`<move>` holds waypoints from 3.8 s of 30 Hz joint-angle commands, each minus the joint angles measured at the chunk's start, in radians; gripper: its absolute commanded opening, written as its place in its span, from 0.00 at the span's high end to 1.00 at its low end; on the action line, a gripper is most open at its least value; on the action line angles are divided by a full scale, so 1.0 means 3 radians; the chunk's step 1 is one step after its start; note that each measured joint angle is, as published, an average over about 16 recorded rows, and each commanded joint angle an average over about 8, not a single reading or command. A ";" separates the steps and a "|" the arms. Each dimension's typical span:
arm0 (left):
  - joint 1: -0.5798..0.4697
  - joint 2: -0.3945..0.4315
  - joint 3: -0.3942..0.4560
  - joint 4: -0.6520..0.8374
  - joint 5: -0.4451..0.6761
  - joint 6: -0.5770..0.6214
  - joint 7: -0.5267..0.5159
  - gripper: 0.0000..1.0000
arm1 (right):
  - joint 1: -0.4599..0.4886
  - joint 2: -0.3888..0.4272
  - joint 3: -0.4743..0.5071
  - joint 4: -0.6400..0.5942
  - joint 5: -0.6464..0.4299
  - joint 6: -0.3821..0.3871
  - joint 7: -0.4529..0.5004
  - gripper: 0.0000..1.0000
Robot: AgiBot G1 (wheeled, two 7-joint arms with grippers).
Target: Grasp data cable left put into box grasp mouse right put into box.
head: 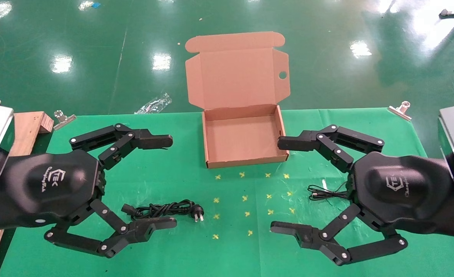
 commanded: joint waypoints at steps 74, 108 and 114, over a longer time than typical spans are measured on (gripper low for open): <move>-0.0500 0.1161 0.1400 0.0292 0.4212 -0.1157 -0.0612 0.00 | -0.0049 0.0367 -0.0645 -0.0265 -0.2258 0.0565 0.0055 0.00; -0.0500 0.1162 0.1400 0.0297 0.4213 -0.1159 -0.0609 1.00 | 0.1168 -0.0936 -0.0951 -0.3087 -0.3048 0.0921 -0.1380 1.00; -0.0499 0.1161 0.1400 0.0296 0.4212 -0.1158 -0.0609 1.00 | 0.1153 -0.0918 -0.0947 -0.3031 -0.3038 0.0910 -0.1369 1.00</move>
